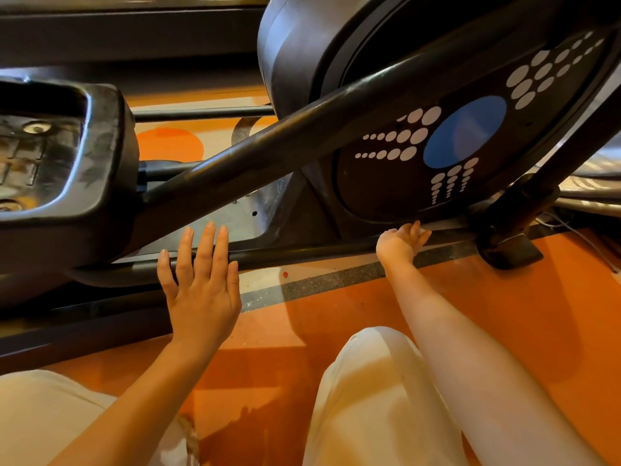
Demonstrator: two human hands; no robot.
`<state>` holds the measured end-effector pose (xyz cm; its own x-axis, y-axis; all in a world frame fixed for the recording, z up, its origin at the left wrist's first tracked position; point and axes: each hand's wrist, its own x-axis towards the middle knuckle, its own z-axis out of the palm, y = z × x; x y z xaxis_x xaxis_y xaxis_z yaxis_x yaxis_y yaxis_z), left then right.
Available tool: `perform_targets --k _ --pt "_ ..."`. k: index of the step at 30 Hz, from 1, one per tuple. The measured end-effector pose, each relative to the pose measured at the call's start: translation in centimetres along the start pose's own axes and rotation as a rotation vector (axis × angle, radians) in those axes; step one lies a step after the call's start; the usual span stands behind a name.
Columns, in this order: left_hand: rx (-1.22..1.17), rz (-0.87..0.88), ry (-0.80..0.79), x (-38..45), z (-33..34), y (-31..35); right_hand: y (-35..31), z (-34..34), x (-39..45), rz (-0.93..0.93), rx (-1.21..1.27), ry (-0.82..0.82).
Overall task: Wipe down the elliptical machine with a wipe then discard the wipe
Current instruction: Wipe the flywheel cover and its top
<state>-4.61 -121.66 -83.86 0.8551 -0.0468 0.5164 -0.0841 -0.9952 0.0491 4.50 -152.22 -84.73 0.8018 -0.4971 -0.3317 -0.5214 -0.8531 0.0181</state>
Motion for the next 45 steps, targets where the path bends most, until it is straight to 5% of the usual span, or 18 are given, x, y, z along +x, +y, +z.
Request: perform_targets --k 20,26,31,38,45 --pt "-0.003 -0.004 -0.001 -0.1 -0.1 0.0 3.9 -0.9 2.4 0.019 -0.005 0.036" --pt "-0.057 -0.014 -0.022 0.3 -1.2 0.8 4.8 -0.3 2.3 -0.026 0.315 0.048" --pt "-0.134 0.176 -0.069 1.1 -1.4 5.0 5.0 1.4 2.4 -0.026 0.648 0.105" --pt "-0.185 0.405 -0.222 4.2 2.1 14.2 5.9 2.5 2.1 -0.121 0.739 0.152" --pt "-0.134 0.668 -0.204 7.7 6.3 19.9 7.1 4.3 2.4 -0.254 0.695 0.330"
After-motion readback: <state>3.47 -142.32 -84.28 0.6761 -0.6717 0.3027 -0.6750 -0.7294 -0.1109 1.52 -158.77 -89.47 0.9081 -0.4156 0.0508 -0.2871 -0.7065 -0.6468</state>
